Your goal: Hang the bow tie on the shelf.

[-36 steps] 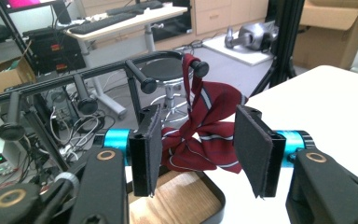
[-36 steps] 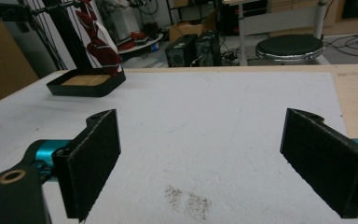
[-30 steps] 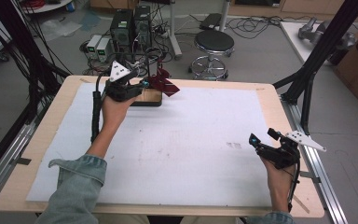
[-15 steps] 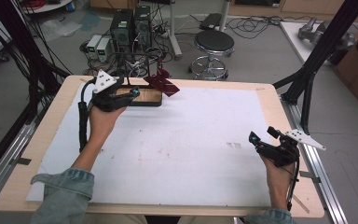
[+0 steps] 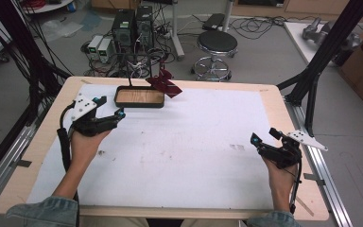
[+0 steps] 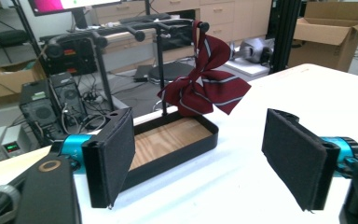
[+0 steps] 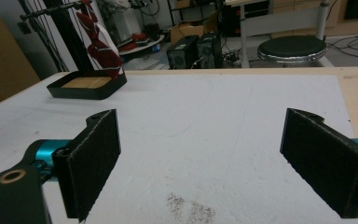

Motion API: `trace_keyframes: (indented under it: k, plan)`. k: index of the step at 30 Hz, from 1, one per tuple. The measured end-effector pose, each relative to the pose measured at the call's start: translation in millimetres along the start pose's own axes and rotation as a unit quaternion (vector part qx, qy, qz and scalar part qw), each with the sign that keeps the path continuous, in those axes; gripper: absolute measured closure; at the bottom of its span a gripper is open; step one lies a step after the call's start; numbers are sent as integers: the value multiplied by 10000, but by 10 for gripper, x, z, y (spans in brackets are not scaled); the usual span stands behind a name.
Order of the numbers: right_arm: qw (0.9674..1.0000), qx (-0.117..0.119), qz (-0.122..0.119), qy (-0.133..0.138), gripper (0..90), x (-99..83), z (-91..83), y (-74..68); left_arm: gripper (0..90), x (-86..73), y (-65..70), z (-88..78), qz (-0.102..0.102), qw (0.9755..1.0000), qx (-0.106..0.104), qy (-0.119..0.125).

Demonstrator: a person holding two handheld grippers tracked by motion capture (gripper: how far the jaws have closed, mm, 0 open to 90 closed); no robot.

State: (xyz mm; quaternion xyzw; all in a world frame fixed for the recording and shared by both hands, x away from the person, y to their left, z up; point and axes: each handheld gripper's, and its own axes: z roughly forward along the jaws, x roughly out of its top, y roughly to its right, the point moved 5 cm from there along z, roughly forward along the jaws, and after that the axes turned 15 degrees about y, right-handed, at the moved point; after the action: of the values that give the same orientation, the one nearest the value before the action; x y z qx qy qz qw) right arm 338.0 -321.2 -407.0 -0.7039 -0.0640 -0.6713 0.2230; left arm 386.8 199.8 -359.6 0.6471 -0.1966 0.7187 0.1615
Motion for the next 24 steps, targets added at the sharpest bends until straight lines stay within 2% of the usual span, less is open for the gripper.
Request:
trace_keyframes:
  k: [5,12,17,20,24]
  plan:
    - [10000,10,-17,2,110,1,-1,-13,234,-62,4,-163,23,10000,73,-11]
    - [10000,16,-16,-11,110,-2,0,-15,221,-231,17,-351,64,9998,190,-54]
    - [10000,12,-23,-5,110,-1,-1,-11,221,-333,22,-475,73,9998,178,-9]
    - [10000,11,-3,-22,110,-4,0,-17,217,-393,13,-552,94,9997,238,-14]
    - [10000,20,0,-9,110,-3,2,-20,217,-471,-26,-614,29,9994,328,-63]
